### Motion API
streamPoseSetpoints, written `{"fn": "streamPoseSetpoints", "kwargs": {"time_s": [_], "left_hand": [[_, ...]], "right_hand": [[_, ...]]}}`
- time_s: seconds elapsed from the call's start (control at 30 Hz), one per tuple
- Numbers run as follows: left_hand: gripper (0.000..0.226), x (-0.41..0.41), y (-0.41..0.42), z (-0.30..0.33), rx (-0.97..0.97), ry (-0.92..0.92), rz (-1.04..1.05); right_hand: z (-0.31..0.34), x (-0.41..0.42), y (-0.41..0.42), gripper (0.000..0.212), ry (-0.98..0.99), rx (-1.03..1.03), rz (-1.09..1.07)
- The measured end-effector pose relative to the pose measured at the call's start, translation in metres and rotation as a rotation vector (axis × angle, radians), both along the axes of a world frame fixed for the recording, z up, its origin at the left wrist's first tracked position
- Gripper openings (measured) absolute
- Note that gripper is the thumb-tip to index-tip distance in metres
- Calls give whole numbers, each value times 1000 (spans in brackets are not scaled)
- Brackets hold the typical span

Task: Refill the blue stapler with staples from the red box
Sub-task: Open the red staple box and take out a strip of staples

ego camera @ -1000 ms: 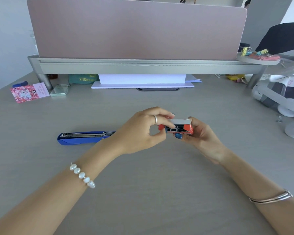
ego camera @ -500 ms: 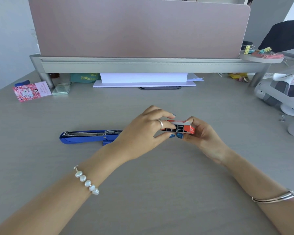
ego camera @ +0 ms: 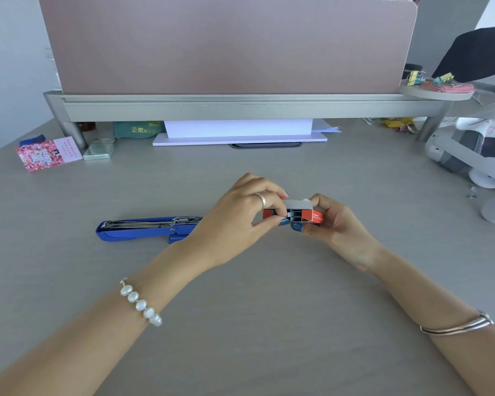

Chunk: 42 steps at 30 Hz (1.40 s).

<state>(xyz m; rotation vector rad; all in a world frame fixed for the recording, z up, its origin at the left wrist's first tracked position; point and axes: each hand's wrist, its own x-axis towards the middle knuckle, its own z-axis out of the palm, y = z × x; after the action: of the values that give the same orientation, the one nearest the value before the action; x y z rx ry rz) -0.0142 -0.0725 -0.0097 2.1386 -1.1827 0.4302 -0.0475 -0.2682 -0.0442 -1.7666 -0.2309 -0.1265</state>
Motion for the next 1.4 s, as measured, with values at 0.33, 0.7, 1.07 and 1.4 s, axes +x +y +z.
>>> {"fn": "streamPoseSetpoints", "kwargs": {"time_s": [0.33,0.7,1.07,1.4], "left_hand": [[6,-2,7,5,-61,-30,-9],[5,-14,23,18,-356,380,-52],[16,-35,19,-35,-138,502,187],[6,-31,26,-43,49,289,238]], "right_hand": [[0,1,-2,27,11,-16,-17],[-3,4,-7,30,11,54,-31],[-4,4,-8,25,-7,30,-33],[-4,4,-8,25,-1,18,-27]]}}
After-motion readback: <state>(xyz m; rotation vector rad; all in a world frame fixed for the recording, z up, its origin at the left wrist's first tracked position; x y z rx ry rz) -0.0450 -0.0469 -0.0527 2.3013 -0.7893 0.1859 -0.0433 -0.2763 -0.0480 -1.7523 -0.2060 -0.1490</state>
